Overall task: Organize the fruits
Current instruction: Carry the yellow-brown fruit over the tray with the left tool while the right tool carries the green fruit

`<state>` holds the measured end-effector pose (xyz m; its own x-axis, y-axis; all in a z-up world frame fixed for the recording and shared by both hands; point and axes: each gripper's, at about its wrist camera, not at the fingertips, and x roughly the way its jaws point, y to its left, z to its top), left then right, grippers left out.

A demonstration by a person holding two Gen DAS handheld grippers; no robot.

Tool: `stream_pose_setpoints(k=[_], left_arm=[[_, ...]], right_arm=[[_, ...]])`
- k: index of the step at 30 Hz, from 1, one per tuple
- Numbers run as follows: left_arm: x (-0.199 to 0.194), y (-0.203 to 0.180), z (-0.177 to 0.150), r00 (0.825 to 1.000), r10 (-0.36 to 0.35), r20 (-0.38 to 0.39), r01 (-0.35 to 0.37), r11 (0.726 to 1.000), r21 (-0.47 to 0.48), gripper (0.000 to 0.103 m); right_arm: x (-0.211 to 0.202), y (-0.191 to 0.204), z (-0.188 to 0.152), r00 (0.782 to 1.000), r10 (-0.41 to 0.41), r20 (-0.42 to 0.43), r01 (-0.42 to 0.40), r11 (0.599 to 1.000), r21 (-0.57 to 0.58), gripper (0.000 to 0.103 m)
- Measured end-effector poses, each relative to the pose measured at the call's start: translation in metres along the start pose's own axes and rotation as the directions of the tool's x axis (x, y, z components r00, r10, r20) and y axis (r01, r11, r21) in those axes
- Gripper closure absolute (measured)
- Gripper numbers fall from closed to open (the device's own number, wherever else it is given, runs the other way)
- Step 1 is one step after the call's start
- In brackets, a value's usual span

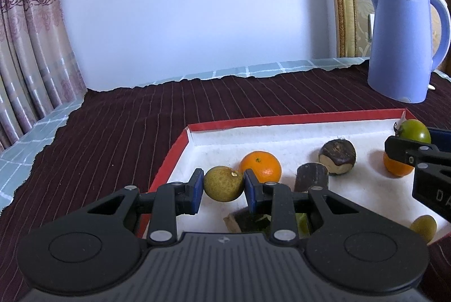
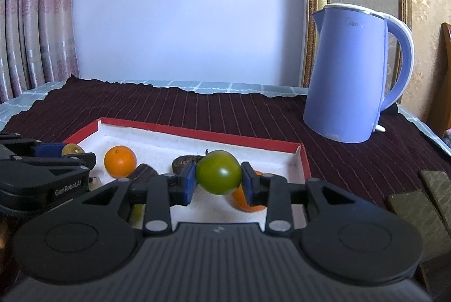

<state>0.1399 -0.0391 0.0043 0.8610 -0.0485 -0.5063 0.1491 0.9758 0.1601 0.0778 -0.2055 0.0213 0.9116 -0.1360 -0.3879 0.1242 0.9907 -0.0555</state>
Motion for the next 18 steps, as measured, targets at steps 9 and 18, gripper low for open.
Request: stream_pose_setpoints(k=[9, 18], left_arm=[[0.008, -0.002, 0.004, 1.000, -0.011, -0.011, 0.011, 1.000, -0.002, 0.073], [0.012, -0.002, 0.006, 1.000, 0.013, 0.001, -0.013, 1.000, 0.001, 0.073]], right_arm=[[0.009, -0.001, 0.005, 1.000, -0.001, 0.000, 0.001, 1.000, 0.005, 0.071], [0.015, 0.000, 0.004, 1.000, -0.011, -0.009, 0.011, 1.000, -0.002, 0.071]])
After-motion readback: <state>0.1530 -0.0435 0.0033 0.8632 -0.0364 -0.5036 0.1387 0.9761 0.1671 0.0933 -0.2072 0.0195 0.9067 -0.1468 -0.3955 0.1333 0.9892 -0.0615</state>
